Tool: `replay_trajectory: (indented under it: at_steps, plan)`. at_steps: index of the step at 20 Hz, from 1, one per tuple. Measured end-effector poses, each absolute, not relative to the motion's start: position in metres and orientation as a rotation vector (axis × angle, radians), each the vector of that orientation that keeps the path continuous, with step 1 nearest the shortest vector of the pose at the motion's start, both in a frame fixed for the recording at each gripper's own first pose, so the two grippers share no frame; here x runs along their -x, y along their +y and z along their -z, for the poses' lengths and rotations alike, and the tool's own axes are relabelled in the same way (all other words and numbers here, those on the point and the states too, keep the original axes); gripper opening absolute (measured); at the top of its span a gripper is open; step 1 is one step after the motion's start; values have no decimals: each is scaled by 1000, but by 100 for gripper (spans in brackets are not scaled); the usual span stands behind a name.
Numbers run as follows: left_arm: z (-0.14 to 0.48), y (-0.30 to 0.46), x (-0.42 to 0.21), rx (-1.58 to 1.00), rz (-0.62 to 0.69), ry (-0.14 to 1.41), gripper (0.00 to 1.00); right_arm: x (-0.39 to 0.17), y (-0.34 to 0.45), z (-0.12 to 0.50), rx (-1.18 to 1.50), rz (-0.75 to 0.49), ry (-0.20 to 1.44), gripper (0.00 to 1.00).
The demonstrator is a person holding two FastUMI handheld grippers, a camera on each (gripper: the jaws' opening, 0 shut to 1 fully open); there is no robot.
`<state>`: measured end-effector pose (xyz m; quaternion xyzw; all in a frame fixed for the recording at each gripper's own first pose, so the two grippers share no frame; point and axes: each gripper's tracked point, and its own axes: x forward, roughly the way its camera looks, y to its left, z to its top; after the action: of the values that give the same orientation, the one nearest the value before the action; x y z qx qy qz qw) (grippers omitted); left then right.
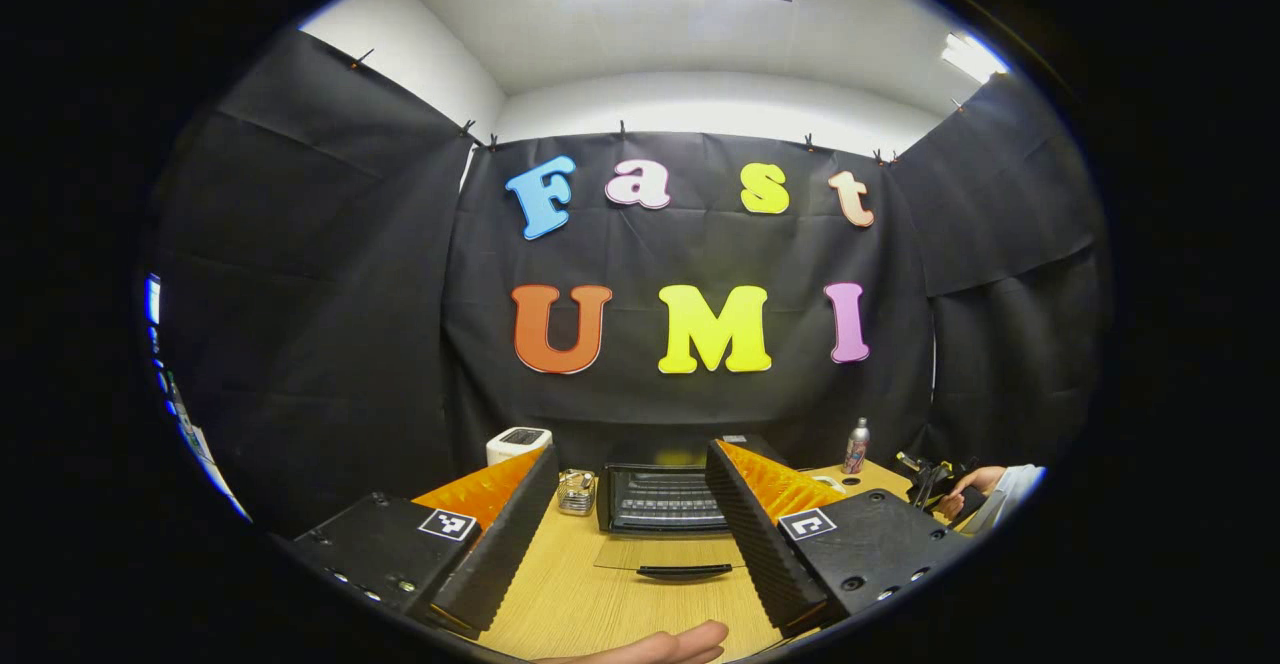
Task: Open the electric oven with the left hand, put the food in, and close the electric oven.
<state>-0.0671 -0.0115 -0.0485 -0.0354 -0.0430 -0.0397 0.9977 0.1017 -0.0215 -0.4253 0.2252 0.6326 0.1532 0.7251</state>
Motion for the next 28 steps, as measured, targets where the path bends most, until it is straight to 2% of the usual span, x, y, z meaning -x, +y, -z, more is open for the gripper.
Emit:
replay_trajectory:
  at_steps: [2, 7, 12, 14, 15, 22, 23, 24, 28]
  plan:
    - [46, -14, 70, 58, 84, -88, 94, -100, -26, 415, -521, -341, 1378, 4]
    - [48, -16, 71, 49, 94, -86, 94, -100, -21, 373, -494, -382, 1300, 1]
    - [57, -7, 68, 47, 87, -64, 94, -85, 19, 336, -472, -479, 1254, 1]
    - [60, -1, 67, 45, 78, -57, 94, -80, 38, 328, -472, -505, 1249, 4]
    - [60, 2, 66, 45, 71, -55, 94, -78, 47, 326, -468, -511, 1246, 1]
    - [65, 23, 69, 66, 65, -62, 94, -63, 124, 330, -430, -547, 1266, 1]
    - [66, 28, 68, 64, 59, -61, 94, -63, 135, 333, -432, -547, 1271, 4]
    - [67, 33, 66, 61, 50, -63, 94, -64, 145, 337, -438, -541, 1274, 1]
    - [68, 48, 67, 66, 32, -73, 94, -80, 179, 352, -493, -485, 1266, 1]
